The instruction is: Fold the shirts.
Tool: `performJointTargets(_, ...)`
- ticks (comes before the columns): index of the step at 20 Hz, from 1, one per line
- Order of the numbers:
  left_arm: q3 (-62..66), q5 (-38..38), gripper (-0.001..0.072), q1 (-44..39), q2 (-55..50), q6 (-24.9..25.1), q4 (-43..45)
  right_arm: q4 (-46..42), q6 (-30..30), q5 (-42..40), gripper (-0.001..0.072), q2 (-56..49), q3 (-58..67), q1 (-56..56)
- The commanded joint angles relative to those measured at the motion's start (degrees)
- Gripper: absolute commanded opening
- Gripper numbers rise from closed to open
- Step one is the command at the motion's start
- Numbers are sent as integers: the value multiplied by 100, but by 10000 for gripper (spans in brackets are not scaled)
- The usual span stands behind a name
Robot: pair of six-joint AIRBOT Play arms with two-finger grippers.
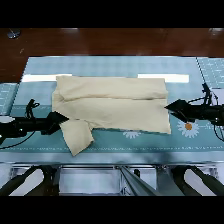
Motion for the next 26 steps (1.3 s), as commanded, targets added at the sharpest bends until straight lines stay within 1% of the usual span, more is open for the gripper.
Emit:
performJointTargets(1,-52,4,698,-417,0,138,188,39,105,103,625,20,382,-651)
performJointTargets(2,-52,-146,583,-417,0,146,330,-4,105,308,625,20,507,-922)
performJointTargets(3,-52,-317,192,-413,2,317,391,-168,98,584,625,20,579,-1158)
performJointTargets(4,-42,-450,36,-402,4,448,374,-474,98,811,625,20,573,-1305)
performJointTargets(5,-22,-522,36,-402,9,463,374,-1115,164,988,625,20,529,-1331)
performJointTargets(6,2,-531,36,-404,13,461,372,-1797,455,1082,625,20,402,-1272)
performJointTargets(7,22,-520,36,-404,13,459,365,-2221,848,1058,625,17,221,-1182)
performJointTargets(8,31,-520,36,-404,13,457,363,-2319,1005,1005,625,17,-31,-1051)
performJointTargets(10,28,-522,36,-404,11,459,363,-2188,1025,988,625,-20,-424,-697)
performJointTargets(12,28,-522,36,-404,11,457,363,-2087,1001,997,625,-205,-461,-289)
performJointTargets(15,28,-518,36,-404,11,455,363,-1722,918,883,625,-691,-313,94)
performJointTargets(17,28,-461,36,-404,11,455,358,-1506,833,595,625,-1001,-166,271)
performJointTargets(22,31,-409,36,-404,11,459,20,-887,813,319,615,-1491,138,734)
performJointTargets(23,31,-413,36,-404,13,457,13,-876,791,343,479,-1550,243,848)
performJointTargets(24,33,-420,36,-402,13,457,17,-859,656,387,128,-1563,339,925)
performJointTargets(25,85,-452,36,-385,11,457,20,-848,472,479,17,-1558,490,953)
performJointTargets(26,245,-584,36,-304,11,459,24,-887,450,664,17,-1558,745,905)
